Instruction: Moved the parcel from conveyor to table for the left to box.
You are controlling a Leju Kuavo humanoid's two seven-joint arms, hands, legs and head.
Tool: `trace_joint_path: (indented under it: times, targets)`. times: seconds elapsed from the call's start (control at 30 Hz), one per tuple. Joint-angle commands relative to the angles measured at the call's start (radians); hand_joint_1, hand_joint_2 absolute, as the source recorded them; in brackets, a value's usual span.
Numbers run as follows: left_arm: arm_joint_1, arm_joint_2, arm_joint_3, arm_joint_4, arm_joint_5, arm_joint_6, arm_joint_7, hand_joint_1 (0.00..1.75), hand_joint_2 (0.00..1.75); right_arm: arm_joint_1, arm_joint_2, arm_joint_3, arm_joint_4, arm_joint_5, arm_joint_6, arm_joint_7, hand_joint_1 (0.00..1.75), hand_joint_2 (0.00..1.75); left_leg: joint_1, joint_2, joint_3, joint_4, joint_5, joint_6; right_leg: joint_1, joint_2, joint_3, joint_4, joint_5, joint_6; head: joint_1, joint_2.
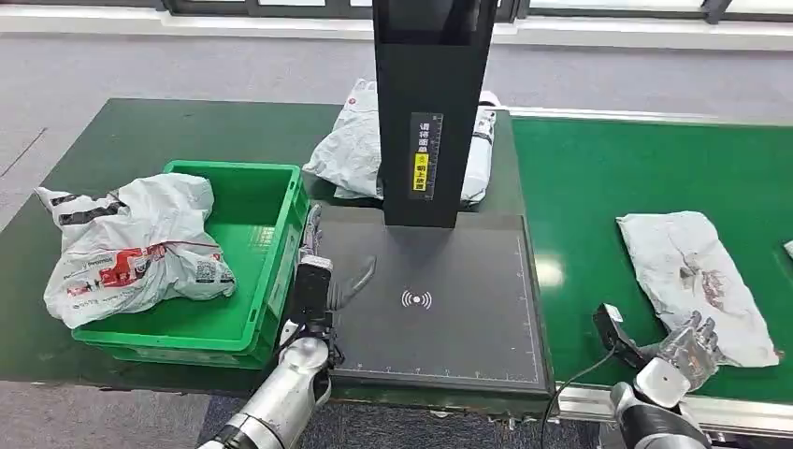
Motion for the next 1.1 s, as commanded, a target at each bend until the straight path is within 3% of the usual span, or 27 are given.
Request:
trace_joint_path:
  times: [0.03, 0.17, 0.2, 0.23, 0.47, 0.73, 0.83, 1.1]
  targets:
    - [-0.023, 0.025, 0.016, 0.033, 0.003, -0.011, 0.004, 0.0, 1.75, -0.016, -0.005, 0.021, 0.065, 0.041, 0.044, 0.0, 0.0, 1.75, 0.0, 0.002, 0.002, -0.001, 0.0, 0.002, 0.001, 0.001, 0.001, -0.001, 0.001, -0.003, 0.0, 0.0]
    - [-0.018, 0.029, 0.018, 0.03, 0.009, -0.015, 0.004, 0.0, 1.75, -0.023, -0.015, 0.006, 0.076, 0.033, 0.09, -0.01, 0.0, 1.75, 0.0, 0.001, 0.002, 0.0, 0.0, 0.001, 0.001, 0.0, 0.002, -0.001, 0.0, -0.002, 0.0, 0.0]
    - [-0.018, 0.03, 0.018, 0.031, 0.011, -0.017, 0.004, 0.0, 1.75, -0.025, -0.017, 0.001, 0.078, 0.029, 0.108, -0.018, 0.23, 1.75, 0.0, 0.002, 0.003, -0.002, 0.0, 0.002, 0.001, 0.0, 0.002, -0.002, 0.001, -0.004, 0.0, 0.0]
    - [-0.019, 0.03, 0.017, 0.031, 0.011, -0.019, 0.004, 0.0, 1.75, -0.029, -0.018, -0.014, 0.08, 0.014, 0.124, -0.031, 1.75, 1.75, 0.0, 0.002, 0.002, -0.001, 0.0, 0.002, 0.001, 0.0, 0.002, -0.001, 0.001, -0.002, 0.0, 0.0]
    - [-0.033, 0.021, 0.018, 0.048, 0.023, -0.033, 0.004, 0.0, 1.75, -0.031, -0.024, -0.047, 0.094, -0.012, 0.199, -0.047, 1.75, 1.75, 0.001, 0.001, 0.002, 0.0, 0.0, 0.002, 0.001, -0.001, 0.003, -0.002, 0.001, -0.002, 0.0, 0.0]
    - [-0.024, 0.025, 0.019, 0.037, 0.037, -0.039, 0.004, 0.0, 1.75, -0.035, -0.015, -0.057, 0.084, 0.016, 0.17, -0.052, 1.75, 1.75, 0.001, 0.002, 0.002, 0.0, 0.0, 0.002, 0.001, 0.001, 0.002, -0.001, 0.001, -0.002, 0.0, 0.0]
    - [-0.014, 0.029, 0.027, 0.026, 0.04, -0.025, 0.004, 0.0, 1.75, -0.041, 0.003, -0.05, 0.052, 0.044, 0.044, -0.091, 1.75, 1.75, 0.0, 0.003, 0.003, -0.001, 0.0, 0.002, 0.002, 0.001, 0.003, -0.002, 0.001, -0.003, 0.0, 0.0]
    - [-0.009, 0.033, 0.027, 0.02, 0.041, -0.029, 0.004, 0.0, 1.75, -0.054, 0.008, -0.044, 0.055, 0.048, 0.051, -0.078, 1.75, 1.75, 0.0, 0.004, 0.001, 0.0, 0.0, 0.002, 0.001, 0.003, 0.001, -0.001, 0.001, -0.003, 0.0, 0.0]
